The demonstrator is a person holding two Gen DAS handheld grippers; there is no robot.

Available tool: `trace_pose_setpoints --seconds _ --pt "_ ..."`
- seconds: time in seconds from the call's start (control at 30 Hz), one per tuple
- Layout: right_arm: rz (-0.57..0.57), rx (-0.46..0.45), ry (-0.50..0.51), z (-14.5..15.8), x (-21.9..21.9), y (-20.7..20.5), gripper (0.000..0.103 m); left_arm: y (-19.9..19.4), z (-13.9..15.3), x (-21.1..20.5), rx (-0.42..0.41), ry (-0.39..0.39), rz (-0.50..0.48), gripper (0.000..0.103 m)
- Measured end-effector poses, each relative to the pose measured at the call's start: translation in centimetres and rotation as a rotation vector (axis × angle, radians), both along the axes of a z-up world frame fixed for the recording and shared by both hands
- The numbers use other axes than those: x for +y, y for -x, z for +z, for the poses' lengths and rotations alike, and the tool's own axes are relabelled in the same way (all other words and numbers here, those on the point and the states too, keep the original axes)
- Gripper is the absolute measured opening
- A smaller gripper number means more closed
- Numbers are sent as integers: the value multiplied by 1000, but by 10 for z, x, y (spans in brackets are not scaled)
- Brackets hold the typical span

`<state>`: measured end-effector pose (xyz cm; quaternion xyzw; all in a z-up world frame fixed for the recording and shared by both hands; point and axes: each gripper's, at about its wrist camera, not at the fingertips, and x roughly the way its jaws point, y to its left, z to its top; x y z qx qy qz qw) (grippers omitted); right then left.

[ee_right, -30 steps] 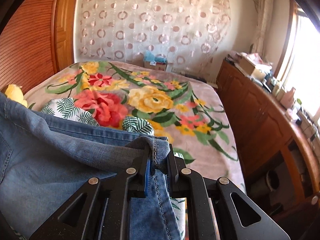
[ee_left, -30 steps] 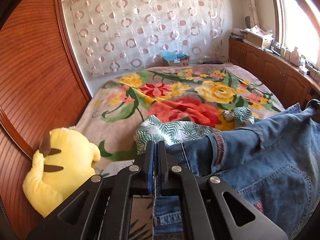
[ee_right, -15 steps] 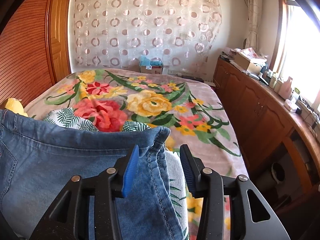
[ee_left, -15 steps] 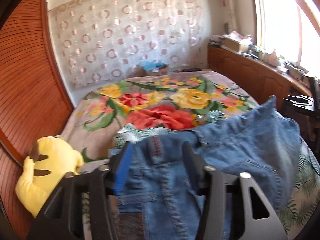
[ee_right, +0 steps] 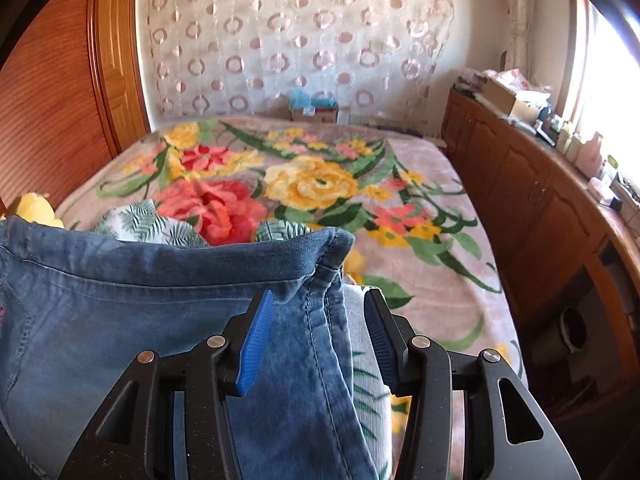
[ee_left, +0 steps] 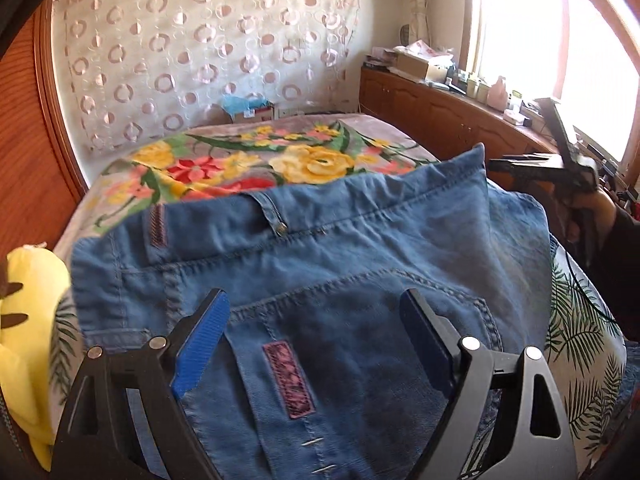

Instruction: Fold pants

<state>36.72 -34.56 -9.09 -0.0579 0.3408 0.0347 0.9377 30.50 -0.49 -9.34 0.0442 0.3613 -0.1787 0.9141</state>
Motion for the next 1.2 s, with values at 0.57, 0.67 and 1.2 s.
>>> trace_pose_setpoints --seconds 0.57,0.67,1.2 --pt "-50 15 19 10 13 -1 49 8 -16 -7 8 -4 -25 87" --pt "-51 14 -19 10 2 36 49 11 -13 -8 -4 -4 -35 87" --pt "-144 44 -128 12 -26 121 49 29 -13 -23 -16 2 -114 87"
